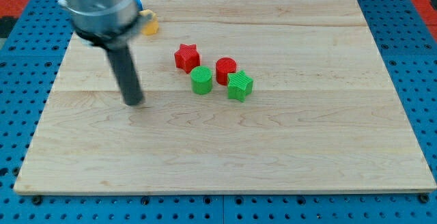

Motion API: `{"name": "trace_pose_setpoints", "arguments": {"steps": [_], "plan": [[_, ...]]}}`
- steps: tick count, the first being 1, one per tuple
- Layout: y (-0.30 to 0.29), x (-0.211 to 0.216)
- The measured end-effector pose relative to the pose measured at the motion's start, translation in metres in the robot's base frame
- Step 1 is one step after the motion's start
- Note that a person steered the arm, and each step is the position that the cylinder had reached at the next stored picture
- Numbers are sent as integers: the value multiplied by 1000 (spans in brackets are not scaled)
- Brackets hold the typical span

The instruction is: Push the group of blocks right a bit

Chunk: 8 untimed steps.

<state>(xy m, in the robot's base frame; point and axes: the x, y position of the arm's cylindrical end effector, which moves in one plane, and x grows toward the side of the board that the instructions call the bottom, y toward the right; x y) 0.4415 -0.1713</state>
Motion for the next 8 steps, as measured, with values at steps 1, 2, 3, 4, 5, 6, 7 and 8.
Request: {"name": "trace_pose_setpoints", "arguments": {"steps": [1, 2, 3, 4, 5, 6, 7, 8], "plan": [[-69, -82], [-130, -129], [-132, -188], [-84, -219], [-76, -227], [-88, -228], [-91, -220], [-53, -216]]}}
